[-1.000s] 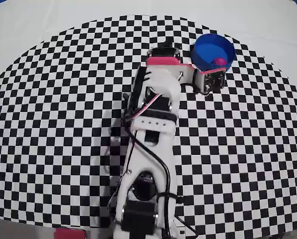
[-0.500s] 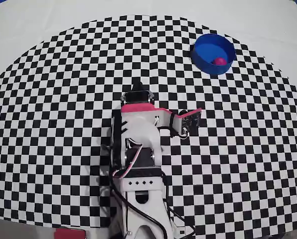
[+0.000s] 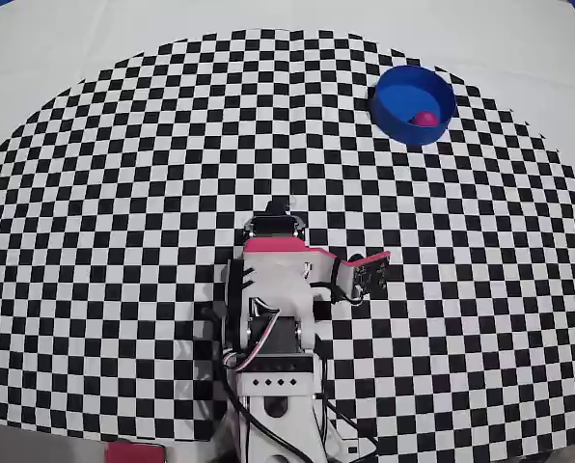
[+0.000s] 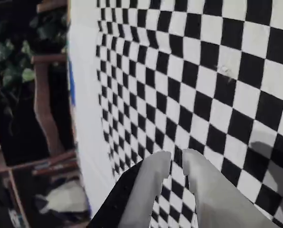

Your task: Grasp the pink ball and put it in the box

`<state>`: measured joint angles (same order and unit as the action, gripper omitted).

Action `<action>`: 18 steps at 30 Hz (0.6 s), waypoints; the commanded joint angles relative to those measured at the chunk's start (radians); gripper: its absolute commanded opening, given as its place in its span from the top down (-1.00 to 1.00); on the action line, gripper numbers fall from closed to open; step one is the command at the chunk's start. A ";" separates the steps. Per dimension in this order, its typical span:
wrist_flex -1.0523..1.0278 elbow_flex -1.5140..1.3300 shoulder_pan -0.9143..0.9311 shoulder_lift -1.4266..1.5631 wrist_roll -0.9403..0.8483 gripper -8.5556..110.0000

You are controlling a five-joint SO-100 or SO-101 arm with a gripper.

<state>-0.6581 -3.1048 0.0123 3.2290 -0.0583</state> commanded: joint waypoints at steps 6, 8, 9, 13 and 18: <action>-0.141 -0.008 0.026 0.023 0.025 0.85; -0.141 -0.008 0.025 0.023 0.021 0.85; -0.141 -0.008 0.025 0.023 0.021 0.85; -0.141 -0.008 0.026 0.023 0.023 0.85; -0.141 -0.008 0.018 0.023 0.015 0.85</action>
<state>-0.7961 -3.1048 0.0291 3.2336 -0.0430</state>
